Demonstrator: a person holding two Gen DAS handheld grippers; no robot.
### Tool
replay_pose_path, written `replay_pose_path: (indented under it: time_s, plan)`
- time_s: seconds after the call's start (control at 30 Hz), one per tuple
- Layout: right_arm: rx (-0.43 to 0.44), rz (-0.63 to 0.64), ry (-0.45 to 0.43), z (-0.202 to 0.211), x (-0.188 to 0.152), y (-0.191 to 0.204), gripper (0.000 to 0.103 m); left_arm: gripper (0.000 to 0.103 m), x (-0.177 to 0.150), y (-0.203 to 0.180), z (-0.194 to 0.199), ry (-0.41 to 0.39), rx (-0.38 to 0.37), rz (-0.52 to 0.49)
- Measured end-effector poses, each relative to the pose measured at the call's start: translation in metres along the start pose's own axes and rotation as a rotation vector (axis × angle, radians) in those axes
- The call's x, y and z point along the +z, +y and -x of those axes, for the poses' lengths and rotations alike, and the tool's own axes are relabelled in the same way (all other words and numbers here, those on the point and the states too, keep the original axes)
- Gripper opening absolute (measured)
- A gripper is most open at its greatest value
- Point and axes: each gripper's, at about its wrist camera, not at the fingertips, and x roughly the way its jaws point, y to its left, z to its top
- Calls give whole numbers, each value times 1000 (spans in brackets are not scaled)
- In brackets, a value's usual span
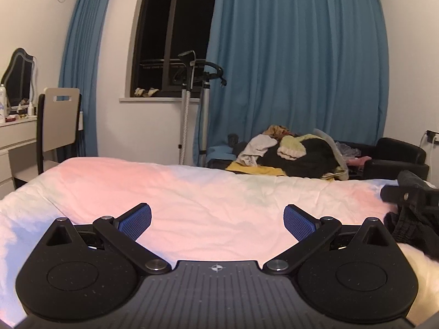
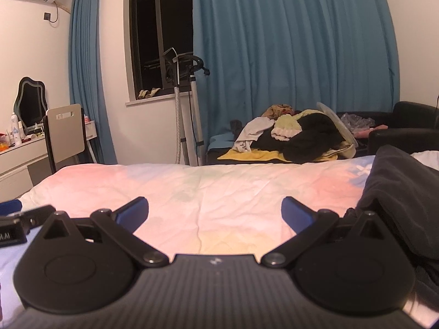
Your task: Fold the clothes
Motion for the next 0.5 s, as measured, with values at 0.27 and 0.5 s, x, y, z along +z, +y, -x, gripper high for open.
replay_pose_path:
  time_s: [0.27,0.5]
  plan:
    - [24,25,10,7,3,6,103,103,5,1,10,-31,12,12]
    - [6,-9,2,12,6,-4,103,103,2,3,2,17,45,19]
